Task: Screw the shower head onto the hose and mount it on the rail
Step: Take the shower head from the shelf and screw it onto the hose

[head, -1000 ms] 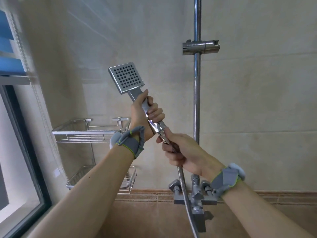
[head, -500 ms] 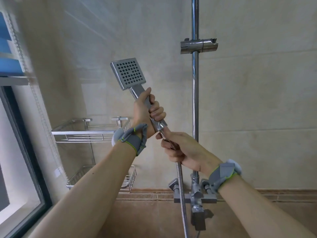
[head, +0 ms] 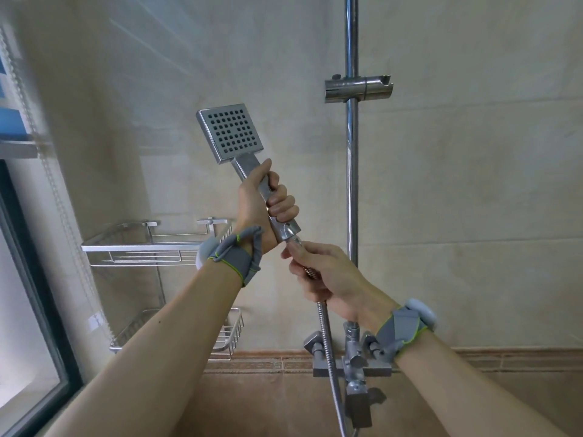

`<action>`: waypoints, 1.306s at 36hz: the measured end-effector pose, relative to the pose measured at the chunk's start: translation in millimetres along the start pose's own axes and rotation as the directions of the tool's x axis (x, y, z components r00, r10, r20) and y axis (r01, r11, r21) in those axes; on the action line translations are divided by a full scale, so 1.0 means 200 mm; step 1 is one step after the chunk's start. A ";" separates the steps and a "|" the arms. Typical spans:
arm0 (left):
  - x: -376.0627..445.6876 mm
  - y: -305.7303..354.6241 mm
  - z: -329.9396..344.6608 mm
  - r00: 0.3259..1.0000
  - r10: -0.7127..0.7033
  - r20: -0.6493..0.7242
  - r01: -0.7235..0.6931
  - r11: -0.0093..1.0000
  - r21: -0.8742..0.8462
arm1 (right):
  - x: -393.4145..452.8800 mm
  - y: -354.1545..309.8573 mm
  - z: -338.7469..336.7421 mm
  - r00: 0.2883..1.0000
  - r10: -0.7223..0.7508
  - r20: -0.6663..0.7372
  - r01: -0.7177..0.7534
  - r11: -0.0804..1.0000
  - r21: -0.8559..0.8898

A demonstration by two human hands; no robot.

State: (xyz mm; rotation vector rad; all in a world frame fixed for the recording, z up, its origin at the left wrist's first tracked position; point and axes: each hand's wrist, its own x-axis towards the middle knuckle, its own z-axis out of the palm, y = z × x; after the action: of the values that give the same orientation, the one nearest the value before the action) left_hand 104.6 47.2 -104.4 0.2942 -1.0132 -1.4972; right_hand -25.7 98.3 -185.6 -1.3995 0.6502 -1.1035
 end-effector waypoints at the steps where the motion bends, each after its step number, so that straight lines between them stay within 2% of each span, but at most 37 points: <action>1: 0.00 0.01 0.00 1.000 -0.010 0.019 0.010 1.000 0.002 | 0.00 -0.01 -0.01 0.998 0.041 0.048 -0.042 0.999 0.032; 4: 0.00 0.01 -0.01 0.998 -0.026 0.057 0.026 1.000 -0.009 | 0.01 -0.05 -0.03 0.981 0.117 0.156 -0.128 0.990 0.065; 6: 0.01 0.02 -0.02 0.997 -0.025 0.067 0.027 0.999 -0.022 | 0.01 -0.06 -0.04 0.978 0.132 0.162 -0.140 0.990 0.034; 9: 0.01 0.01 -0.02 0.998 -0.020 0.056 0.021 0.999 -0.031 | 0.01 -0.05 -0.03 0.994 0.089 0.069 -0.087 0.996 -0.028; 13: 0.01 0.00 -0.02 1.000 -0.004 0.029 0.005 1.000 -0.026 | 0.01 -0.01 -0.03 0.996 -0.022 -0.091 0.021 1.000 -0.005; 16: 0.01 -0.01 0.00 1.000 -0.003 0.004 0.003 1.000 -0.030 | 0.01 0.01 -0.02 0.986 -0.077 -0.146 0.074 0.997 -0.024; 19: 0.01 0.00 0.01 1.000 -0.009 0.010 0.009 1.000 -0.020 | 0.00 0.00 -0.01 0.993 -0.072 -0.095 0.070 0.997 -0.026; 25: 0.00 0.01 0.02 0.997 -0.019 0.073 0.020 1.000 -0.017 | -0.01 -0.03 -0.02 0.994 0.075 0.075 -0.083 0.991 0.104; 28: 0.00 0.00 0.01 0.997 -0.019 0.071 0.021 1.000 -0.022 | -0.01 -0.03 -0.03 0.996 0.062 0.069 -0.069 0.993 0.094; 34: 0.01 -0.01 -0.01 0.998 -0.026 0.052 0.028 0.999 -0.032 | 0.00 0.02 -0.03 0.997 -0.038 -0.067 0.043 0.997 0.062; 42: 0.00 -0.01 0.00 0.998 -0.023 0.060 0.024 0.999 -0.027 | -0.01 0.00 -0.04 0.997 0.053 0.051 -0.057 0.994 0.088; 47: 0.00 -0.01 0.00 0.998 -0.035 0.057 0.037 0.999 -0.025 | -0.01 0.00 -0.03 1.000 0.018 0.002 -0.018 0.999 0.050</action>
State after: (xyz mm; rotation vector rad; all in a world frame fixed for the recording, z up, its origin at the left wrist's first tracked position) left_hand 104.1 46.9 -105.9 0.2535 -1.0372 -1.5579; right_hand -32.4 96.6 -187.2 -1.3492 0.6287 -1.0976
